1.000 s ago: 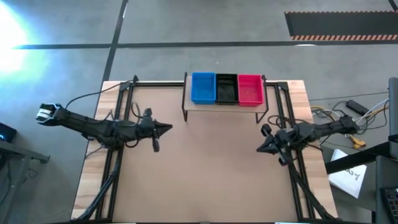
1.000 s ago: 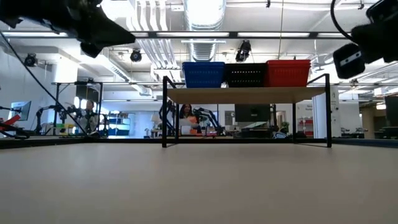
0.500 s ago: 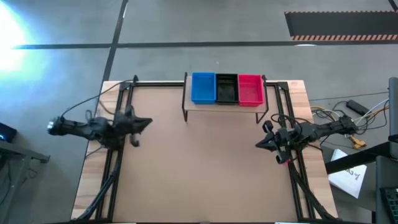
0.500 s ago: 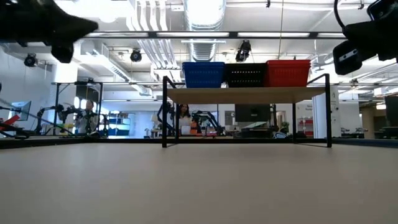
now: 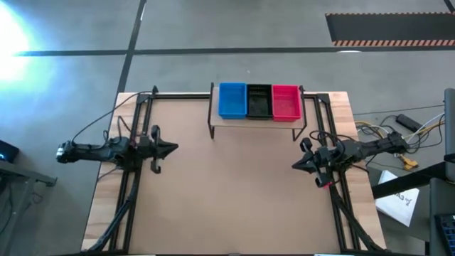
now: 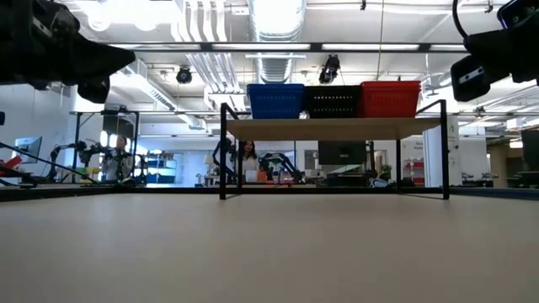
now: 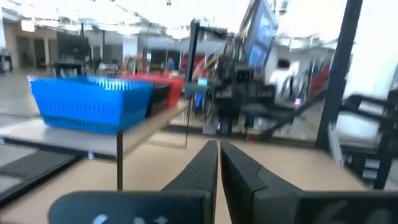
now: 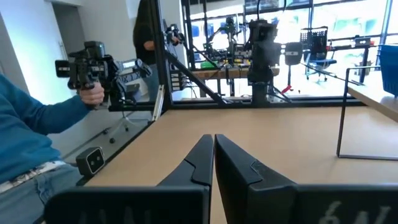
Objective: Stack baskets on shelf by color
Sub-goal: Return to Home Position
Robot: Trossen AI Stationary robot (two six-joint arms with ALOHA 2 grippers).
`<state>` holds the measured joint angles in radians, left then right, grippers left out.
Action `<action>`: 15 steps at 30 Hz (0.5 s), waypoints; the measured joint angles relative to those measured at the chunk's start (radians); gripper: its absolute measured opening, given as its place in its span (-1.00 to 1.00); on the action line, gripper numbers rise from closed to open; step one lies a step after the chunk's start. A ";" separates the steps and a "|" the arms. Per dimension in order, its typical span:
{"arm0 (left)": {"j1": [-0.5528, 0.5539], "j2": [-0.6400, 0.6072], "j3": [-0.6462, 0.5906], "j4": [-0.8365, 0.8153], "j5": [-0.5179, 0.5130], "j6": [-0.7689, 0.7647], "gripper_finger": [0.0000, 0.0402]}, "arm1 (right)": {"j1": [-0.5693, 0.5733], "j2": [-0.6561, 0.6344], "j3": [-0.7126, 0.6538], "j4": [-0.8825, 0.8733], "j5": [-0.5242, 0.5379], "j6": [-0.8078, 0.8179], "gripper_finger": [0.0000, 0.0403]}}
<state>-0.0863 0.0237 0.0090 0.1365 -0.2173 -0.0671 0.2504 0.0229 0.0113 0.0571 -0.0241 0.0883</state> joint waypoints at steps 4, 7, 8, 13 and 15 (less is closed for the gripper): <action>0.023 0.014 0.000 -0.037 0.009 -0.004 -0.98 | 0.000 0.005 0.000 -0.002 -0.001 -0.003 -0.96; 0.040 0.010 -0.001 -0.026 0.039 0.019 -0.98 | 0.000 -0.001 0.000 -0.002 -0.001 -0.003 -0.96; 0.046 0.011 -0.001 -0.020 0.051 0.021 -0.98 | 0.000 -0.005 0.000 -0.002 0.000 -0.003 -0.96; 0.052 0.011 -0.001 -0.056 0.086 0.078 -0.98 | 0.000 -0.022 0.000 0.000 0.001 0.006 -0.96; 0.052 0.020 -0.001 -0.086 0.087 0.082 -0.98 | 0.000 -0.018 0.000 0.000 0.013 0.020 -0.96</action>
<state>-0.0345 0.0433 0.0078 0.0510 -0.1307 0.0151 0.2504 0.0045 0.0109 0.0568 -0.0113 0.1086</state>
